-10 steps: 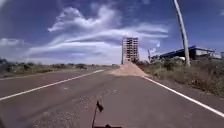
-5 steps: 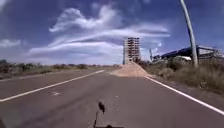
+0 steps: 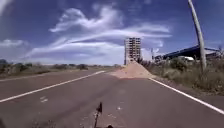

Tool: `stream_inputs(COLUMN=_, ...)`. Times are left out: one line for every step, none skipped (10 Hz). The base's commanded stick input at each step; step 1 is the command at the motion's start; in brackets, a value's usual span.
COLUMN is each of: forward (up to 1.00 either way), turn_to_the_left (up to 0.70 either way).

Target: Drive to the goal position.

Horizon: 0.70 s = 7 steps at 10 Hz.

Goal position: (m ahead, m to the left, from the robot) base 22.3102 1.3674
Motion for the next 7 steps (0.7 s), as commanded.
stream_inputs(forward=1.0, turn_to_the_left=0.0)
stream_inputs(forward=1.0, turn_to_the_left=0.0)
stream_inputs(forward=1.0, turn_to_the_left=-0.36)
stream_inputs(forward=1.0, turn_to_the_left=-0.39)
stream_inputs(forward=1.0, turn_to_the_left=-0.4)
stream_inputs(forward=1.0, turn_to_the_left=-0.4)
stream_inputs(forward=1.0, turn_to_the_left=0.0)
